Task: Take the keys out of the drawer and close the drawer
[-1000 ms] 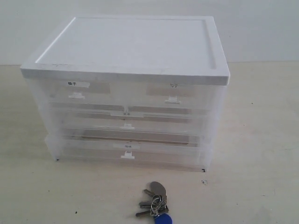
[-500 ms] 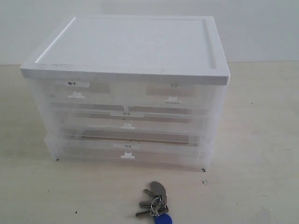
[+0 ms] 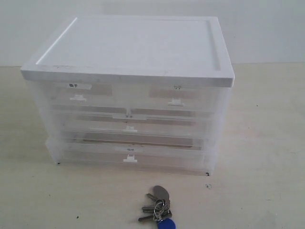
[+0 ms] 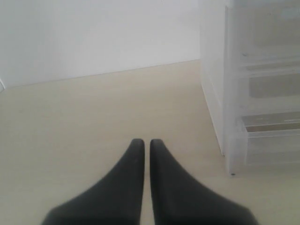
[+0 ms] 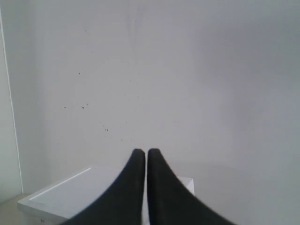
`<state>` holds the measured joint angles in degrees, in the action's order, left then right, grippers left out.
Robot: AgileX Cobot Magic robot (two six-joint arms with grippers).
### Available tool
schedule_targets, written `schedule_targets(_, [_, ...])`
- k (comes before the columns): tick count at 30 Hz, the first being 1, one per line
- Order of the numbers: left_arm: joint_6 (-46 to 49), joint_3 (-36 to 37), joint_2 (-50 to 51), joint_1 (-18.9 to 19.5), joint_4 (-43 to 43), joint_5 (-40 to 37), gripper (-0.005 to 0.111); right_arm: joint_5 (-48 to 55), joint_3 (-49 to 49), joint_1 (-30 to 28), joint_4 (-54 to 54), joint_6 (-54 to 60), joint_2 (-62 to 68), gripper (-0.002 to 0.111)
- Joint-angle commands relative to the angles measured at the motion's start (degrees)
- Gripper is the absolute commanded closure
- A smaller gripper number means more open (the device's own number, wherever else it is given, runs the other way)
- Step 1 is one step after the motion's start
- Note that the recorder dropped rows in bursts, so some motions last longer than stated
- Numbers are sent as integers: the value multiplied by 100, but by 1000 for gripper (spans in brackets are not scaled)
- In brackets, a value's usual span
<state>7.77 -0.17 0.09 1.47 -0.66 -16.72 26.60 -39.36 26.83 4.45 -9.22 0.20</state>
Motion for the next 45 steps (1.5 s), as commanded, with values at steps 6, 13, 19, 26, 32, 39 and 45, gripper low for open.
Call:
schedule_targets(6, [23, 17, -9, 20, -24, 1, 102, -1047, 590, -313, 486, 1205, -20, 108])
schedule_targets(13, [23, 17, -9, 20, -24, 1, 102, -2821, 2100, -1631, 79, 1850, -20, 108])
schedule_targets(19, [23, 17, -9, 20, -24, 1, 102, -2821, 3228, -2674, -403, 1257, -20, 108])
schedule_targets(26, [23, 17, -9, 20, -24, 1, 102, -1732, 3936, -2726, -191, 1128, -20, 108])
schedule_targets(32, [23, 17, -9, 20, -24, 1, 102, -783, 3936, -2726, -140, 1096, -20, 108])
schedule_targets(39, [23, 17, -9, 20, -24, 1, 102, -826, 3936, -2726, -301, 560, -20, 108])
schedule_targets(45, [23, 17, -9, 20, -24, 1, 102, -816, 3936, -2726, -301, 494, -20, 108])
